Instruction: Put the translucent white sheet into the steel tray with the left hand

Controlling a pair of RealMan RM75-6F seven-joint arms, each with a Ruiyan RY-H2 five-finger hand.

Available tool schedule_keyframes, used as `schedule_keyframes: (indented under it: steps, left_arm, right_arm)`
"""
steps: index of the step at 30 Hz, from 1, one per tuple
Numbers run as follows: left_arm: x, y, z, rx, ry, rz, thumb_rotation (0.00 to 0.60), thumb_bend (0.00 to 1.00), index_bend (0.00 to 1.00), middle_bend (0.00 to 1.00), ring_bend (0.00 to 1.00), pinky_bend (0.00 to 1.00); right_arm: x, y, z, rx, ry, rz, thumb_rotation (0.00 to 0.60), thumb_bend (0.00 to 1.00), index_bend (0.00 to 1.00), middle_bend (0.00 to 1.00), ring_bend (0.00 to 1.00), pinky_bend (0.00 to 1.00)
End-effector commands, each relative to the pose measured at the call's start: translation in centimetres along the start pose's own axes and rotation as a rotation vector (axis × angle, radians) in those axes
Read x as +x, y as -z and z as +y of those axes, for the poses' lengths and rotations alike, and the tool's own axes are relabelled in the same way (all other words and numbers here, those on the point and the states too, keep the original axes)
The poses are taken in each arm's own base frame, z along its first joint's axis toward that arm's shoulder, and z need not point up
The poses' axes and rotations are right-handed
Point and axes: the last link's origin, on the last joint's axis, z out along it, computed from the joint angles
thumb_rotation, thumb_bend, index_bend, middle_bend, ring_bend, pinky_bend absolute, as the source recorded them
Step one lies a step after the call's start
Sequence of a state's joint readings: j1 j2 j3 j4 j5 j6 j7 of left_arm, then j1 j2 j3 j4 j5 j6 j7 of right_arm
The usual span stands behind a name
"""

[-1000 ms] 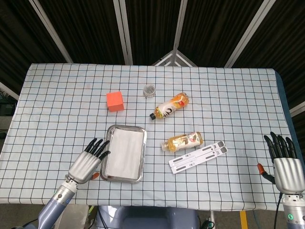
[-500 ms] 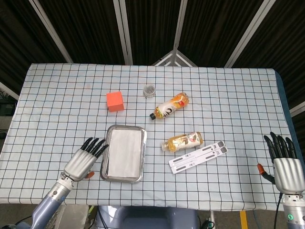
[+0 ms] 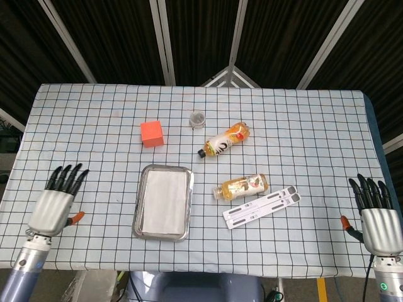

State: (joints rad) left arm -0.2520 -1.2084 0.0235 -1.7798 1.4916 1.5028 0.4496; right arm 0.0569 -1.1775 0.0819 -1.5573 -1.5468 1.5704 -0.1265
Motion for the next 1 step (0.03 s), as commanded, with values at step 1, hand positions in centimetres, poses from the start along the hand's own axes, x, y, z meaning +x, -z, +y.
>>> schedule_keyframes:
  steps: [1]
  left_arm:
    - [0.97, 2.58, -3.54, 0.092, -0.022, 0.052, 0.6, 0.03, 0.0, 0.0, 0.0, 0.0]
  right_arm:
    - [-0.05, -0.02, 0.03, -0.002, 0.003, -0.001, 0.6, 0.33, 0.0, 0.0, 0.0, 0.0]
